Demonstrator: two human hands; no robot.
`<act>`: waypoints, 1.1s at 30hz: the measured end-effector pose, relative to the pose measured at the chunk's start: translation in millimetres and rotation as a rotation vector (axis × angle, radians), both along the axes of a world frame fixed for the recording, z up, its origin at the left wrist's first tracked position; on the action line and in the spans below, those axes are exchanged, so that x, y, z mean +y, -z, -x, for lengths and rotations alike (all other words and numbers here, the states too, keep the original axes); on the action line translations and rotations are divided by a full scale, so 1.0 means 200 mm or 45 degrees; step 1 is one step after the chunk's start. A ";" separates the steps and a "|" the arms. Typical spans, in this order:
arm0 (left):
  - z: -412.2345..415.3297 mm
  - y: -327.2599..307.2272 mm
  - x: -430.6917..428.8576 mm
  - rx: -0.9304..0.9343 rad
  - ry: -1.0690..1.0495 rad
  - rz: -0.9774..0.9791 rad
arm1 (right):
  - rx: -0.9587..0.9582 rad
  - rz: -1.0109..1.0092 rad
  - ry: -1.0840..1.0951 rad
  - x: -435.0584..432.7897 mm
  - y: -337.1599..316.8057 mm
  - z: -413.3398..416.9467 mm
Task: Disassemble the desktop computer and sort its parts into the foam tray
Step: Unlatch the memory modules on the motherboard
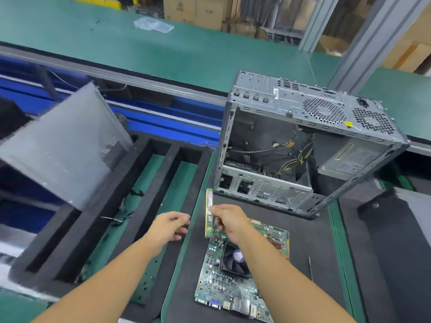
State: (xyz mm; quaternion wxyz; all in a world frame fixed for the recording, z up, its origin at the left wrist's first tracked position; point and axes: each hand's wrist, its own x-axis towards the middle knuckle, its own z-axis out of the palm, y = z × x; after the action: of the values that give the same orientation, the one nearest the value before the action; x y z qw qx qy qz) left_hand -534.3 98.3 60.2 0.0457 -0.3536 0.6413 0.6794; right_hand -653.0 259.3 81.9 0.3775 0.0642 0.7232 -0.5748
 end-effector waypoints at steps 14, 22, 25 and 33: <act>-0.07 0.10 -0.13 -0.221 0.053 0.150 | -0.068 -0.484 0.020 -0.45 0.16 -0.13; -0.03 0.18 -0.16 -0.292 0.192 0.334 | 0.152 -0.841 -0.217 -0.48 0.22 -0.19; -0.02 0.18 -0.16 -0.300 0.215 0.379 | 0.267 -0.865 -0.277 -0.46 0.23 -0.21; 0.02 0.13 -0.11 -0.239 0.262 0.649 | 0.425 -0.736 -0.414 -0.37 0.10 -0.20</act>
State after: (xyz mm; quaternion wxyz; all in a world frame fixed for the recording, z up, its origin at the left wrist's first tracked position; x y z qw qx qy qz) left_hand -537.5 76.0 35.0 0.0832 -0.3479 0.8169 0.4524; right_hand -612.2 185.7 62.9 0.3070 -0.0422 0.9080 -0.2818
